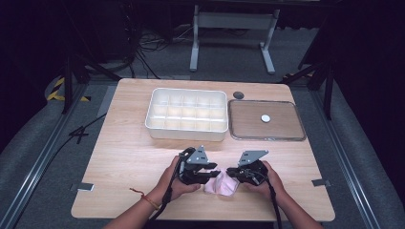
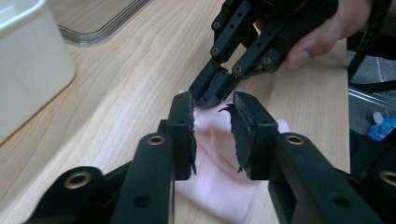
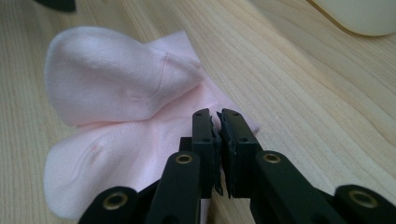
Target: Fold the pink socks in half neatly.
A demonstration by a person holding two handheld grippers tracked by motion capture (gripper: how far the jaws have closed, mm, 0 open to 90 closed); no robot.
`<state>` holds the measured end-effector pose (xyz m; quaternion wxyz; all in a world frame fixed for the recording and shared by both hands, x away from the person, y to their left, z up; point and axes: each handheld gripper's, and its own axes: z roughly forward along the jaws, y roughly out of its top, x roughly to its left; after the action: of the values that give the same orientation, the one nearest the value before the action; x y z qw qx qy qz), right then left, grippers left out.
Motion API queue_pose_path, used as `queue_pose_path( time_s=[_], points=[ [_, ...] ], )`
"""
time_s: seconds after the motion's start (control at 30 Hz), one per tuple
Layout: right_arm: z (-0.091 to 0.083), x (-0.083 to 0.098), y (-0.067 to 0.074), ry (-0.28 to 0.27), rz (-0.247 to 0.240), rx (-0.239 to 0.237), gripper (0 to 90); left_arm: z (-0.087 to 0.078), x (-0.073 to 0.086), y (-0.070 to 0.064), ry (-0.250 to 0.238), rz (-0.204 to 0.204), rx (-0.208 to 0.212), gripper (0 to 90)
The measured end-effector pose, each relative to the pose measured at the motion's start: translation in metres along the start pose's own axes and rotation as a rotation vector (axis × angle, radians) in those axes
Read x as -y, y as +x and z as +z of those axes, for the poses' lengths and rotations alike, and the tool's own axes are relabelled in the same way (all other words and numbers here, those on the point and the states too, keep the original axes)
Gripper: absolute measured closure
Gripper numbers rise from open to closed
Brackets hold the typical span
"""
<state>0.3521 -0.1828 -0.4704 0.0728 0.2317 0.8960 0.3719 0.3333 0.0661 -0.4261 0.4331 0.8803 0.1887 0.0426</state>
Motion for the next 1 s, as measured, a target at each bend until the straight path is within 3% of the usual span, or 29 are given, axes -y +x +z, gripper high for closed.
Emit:
queue_pose_path(
  time_s=[0.23, 0.3, 0.4, 0.83, 1.0],
  points=[
    [0.0, 0.0, 0.0, 0.002, 0.0, 0.001, 84.6, 0.007, 0.025, -0.007, 0.103, 0.045, 0.025, 79.1],
    [0.0, 0.0, 0.0, 0.0, 0.002, 0.0, 84.7, 0.012, 0.026, -0.009, 0.109, 0.04, 0.032, 79.1],
    [0.0, 0.0, 0.0, 0.001, 0.001, 0.001, 84.6, 0.022, 0.022, -0.012, 0.127, 0.068, 0.041, 78.8],
    [-0.002, -0.001, 0.001, 0.003, 0.005, 0.009, 82.0, 0.044, 0.023, -0.018, 0.138, 0.077, 0.045, 74.2],
    [-0.012, -0.01, 0.006, -0.055, -0.017, 0.023, 81.8, 0.045, 0.024, -0.018, 0.137, 0.076, 0.042, 74.0]
  ],
)
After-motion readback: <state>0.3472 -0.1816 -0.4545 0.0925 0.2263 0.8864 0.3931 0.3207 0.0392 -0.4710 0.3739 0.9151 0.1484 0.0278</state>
